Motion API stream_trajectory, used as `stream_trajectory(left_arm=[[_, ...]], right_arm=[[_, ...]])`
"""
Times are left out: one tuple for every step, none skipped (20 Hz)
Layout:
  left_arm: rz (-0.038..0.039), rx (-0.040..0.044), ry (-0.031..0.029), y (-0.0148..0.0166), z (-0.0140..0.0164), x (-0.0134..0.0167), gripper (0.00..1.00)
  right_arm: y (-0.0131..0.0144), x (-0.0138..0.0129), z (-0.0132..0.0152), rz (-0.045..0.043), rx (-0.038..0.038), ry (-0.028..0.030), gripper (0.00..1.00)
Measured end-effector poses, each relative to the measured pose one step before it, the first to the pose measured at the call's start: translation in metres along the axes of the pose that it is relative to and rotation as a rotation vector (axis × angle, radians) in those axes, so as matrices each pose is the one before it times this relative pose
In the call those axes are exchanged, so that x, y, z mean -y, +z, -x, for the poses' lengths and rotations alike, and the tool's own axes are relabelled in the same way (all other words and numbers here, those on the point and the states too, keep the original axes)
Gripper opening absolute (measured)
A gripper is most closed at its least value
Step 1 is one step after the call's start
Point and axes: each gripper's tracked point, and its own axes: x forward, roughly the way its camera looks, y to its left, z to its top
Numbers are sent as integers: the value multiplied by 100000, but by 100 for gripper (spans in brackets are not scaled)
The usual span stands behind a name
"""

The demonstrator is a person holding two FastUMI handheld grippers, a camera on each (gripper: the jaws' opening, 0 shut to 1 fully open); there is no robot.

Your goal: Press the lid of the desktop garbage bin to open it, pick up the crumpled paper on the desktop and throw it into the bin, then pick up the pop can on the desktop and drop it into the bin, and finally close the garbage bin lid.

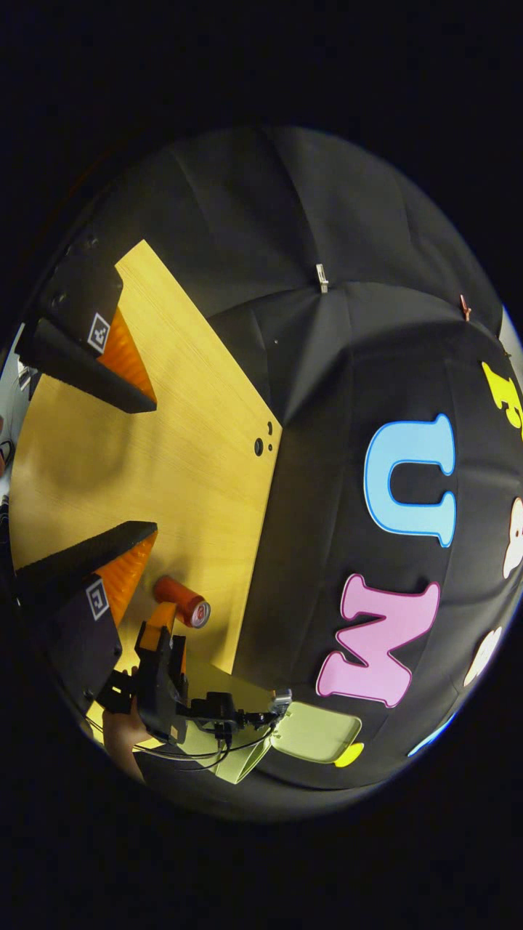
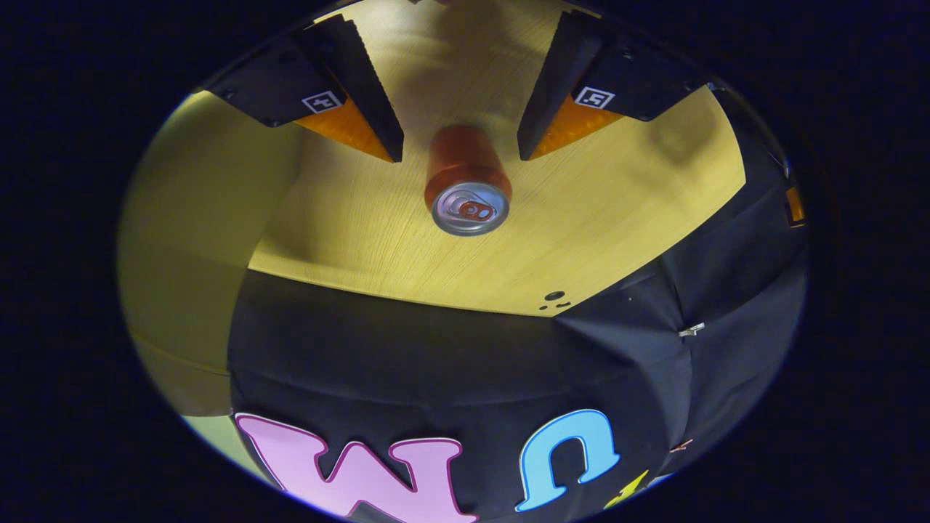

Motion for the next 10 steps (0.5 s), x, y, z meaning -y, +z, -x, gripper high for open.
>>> stream_trajectory(left_arm=[[713, -303, 934, -205, 77, -48, 96], [653, -262, 963, -74, -36, -127, 96], [438, -226, 805, -157, -57, -73, 96], [230, -442, 707, -127, -38, 25, 96], [110, -434, 643, -327, 61, 29, 96], [-148, -575, 423, -215, -33, 91, 96], [-284, -745, 617, -326, -39, 17, 96], [-280, -882, 641, -383, -53, 92, 96], [133, -626, 334, -163, -2, 162, 96], [526, -569, 129, -251, 56, 226, 96]], right_arm=[[-51, 113, -669, -51, -193, 152, 99], [75, 24, -581, -208, -106, 222, 99], [91, -66, -541, 40, 155, 360, 99], [115, -68, -472, 510, 57, 224, 99], [79, -57, -377, 828, 216, 175, 99], [155, -3, -459, 758, 338, 1, 99], [123, 6, -402, 392, 230, 220, 99], [154, -19, -294, 131, 117, 348, 99], [-35, 64, -324, 391, -163, -62, 99], [-18, 274, -235, 540, 93, -1001, 99]])
